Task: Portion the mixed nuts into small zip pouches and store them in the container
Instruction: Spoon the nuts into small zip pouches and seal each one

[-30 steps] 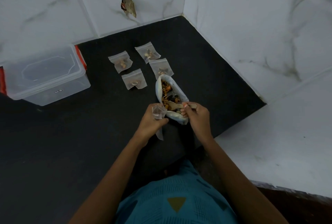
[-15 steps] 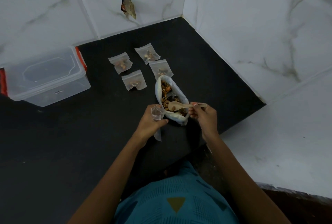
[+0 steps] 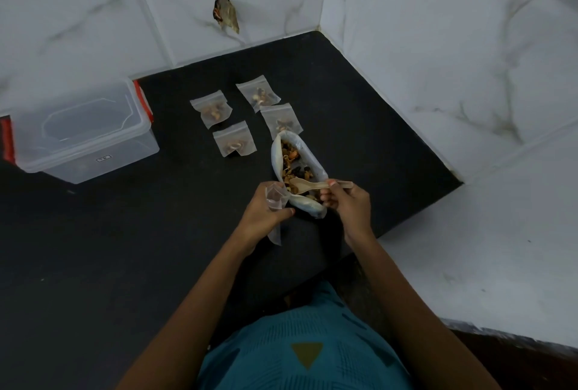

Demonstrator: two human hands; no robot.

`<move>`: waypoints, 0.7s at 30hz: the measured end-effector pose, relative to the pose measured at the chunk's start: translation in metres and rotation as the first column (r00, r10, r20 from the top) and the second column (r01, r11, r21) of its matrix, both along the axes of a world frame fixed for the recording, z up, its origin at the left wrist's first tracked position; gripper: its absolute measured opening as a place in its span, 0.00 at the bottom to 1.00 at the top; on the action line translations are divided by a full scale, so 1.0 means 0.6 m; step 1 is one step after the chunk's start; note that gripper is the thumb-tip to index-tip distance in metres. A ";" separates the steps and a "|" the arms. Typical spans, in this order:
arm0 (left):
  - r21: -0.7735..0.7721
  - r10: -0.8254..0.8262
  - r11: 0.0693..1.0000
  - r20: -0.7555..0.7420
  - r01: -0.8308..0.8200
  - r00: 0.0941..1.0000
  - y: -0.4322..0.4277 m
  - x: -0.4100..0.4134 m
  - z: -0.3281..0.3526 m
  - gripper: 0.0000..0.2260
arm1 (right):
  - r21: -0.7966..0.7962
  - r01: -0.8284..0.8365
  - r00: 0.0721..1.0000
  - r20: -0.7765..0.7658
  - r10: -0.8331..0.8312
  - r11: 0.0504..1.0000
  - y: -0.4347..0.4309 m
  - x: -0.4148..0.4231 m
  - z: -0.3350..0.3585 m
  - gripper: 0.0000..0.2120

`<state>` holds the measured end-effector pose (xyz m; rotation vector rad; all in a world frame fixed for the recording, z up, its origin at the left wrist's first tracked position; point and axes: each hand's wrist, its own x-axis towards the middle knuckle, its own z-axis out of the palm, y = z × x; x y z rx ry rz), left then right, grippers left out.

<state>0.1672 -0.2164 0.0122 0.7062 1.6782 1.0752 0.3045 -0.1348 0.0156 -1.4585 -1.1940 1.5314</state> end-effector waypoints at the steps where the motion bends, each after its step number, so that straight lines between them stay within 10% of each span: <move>1: 0.001 -0.002 1.000 -0.001 0.002 1.000 0.000 0.000 0.000 0.22 | -0.008 0.003 1.000 0.003 -0.003 1.000 0.000 -0.001 0.000 0.08; 21: -0.006 -0.026 1.000 -0.105 0.025 0.994 -0.007 0.000 -0.002 0.25 | -0.193 0.086 0.984 -0.140 -0.114 0.977 0.013 0.020 0.011 0.06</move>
